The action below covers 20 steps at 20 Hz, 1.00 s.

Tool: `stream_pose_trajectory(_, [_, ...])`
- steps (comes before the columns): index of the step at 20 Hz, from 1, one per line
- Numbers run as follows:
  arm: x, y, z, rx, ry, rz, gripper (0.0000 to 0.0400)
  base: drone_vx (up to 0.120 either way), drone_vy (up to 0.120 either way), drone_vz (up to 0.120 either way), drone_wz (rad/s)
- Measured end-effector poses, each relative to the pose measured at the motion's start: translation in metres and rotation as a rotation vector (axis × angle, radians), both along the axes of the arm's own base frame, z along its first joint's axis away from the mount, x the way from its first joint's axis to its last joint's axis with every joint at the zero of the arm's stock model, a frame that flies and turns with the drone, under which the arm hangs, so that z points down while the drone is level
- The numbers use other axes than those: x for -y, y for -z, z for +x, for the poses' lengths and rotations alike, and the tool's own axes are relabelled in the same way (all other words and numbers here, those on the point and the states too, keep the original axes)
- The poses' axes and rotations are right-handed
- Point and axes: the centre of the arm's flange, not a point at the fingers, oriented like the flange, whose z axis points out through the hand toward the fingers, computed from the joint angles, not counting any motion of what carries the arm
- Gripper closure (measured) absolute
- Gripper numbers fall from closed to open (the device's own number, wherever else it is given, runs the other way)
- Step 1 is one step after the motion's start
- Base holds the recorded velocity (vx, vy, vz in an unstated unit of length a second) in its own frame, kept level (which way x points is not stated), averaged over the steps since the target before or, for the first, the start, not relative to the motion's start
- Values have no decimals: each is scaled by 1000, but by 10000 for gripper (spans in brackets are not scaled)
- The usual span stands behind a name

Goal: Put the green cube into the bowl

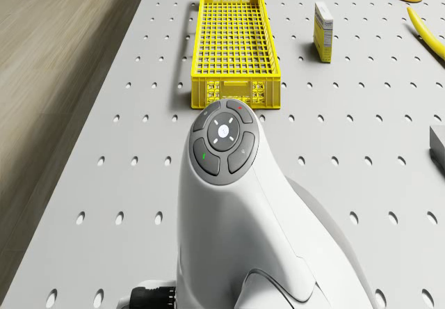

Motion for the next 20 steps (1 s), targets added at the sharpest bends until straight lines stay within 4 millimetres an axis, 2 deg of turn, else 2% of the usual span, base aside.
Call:
stream_pose_trajectory(18, [1, 0, 0, 0, 0, -6, 0, 0, 0, -120, 0])
stream_pose_trajectory(20, [1, 0, 0, 0, 0, -6, 0, 0, 0, -40, 0])
